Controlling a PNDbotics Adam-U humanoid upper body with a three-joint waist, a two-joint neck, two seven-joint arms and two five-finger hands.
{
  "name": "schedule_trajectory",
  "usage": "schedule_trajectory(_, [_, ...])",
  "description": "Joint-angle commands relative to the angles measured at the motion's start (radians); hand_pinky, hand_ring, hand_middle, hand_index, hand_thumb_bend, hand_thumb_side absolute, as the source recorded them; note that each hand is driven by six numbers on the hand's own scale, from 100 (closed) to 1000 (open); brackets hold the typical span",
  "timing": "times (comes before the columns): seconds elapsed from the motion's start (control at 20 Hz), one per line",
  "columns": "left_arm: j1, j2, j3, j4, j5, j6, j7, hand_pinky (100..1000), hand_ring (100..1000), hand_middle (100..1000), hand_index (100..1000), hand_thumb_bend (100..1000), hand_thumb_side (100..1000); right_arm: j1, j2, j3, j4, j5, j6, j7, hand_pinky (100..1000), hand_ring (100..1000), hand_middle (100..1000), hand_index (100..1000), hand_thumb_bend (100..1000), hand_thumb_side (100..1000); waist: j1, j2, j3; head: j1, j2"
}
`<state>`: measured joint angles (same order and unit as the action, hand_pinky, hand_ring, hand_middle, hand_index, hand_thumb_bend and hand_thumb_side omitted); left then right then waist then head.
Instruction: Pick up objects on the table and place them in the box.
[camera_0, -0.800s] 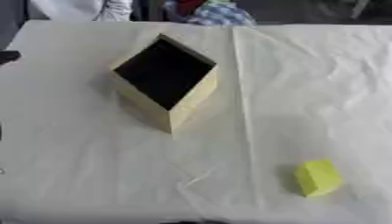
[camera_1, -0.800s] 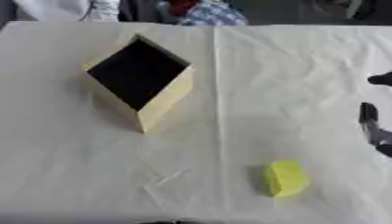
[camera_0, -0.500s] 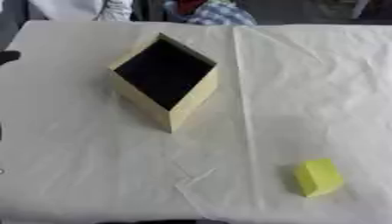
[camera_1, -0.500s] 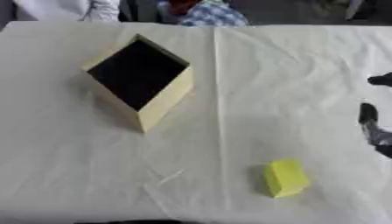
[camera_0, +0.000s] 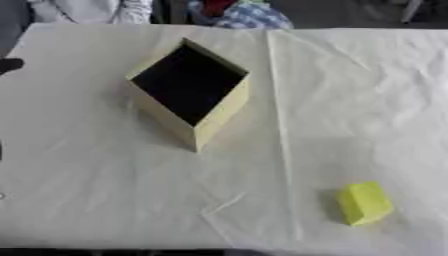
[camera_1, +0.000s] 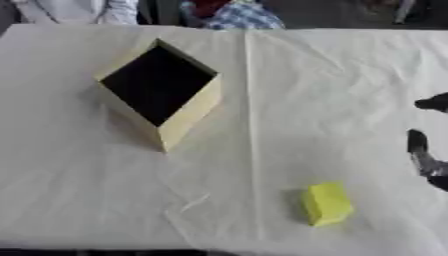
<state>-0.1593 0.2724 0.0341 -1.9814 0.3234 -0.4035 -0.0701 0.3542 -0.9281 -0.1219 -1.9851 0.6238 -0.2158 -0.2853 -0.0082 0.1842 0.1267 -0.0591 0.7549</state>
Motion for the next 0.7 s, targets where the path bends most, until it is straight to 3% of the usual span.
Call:
schedule_trajectory(0.05, [-0.005, 0.029, 0.003, -0.019, -0.002, 0.003, -0.001, 726, 859, 901, 654, 100, 694, 0.015, -0.078, 0.012, -0.015, 0.004, 0.008, 0.03, 760, 792, 718, 815, 100, 759, -0.004, -0.014, -0.001, -0.006, 0.009])
schedule_trajectory(0.7, [-0.002, 0.034, 0.002, -0.019, -0.004, 0.005, -0.003, 726, 861, 902, 653, 100, 694, 0.026, -0.185, 0.07, -0.015, -0.037, 0.027, 0.118, 778, 823, 757, 838, 100, 754, -0.01, -0.017, -0.005, -0.014, 0.009])
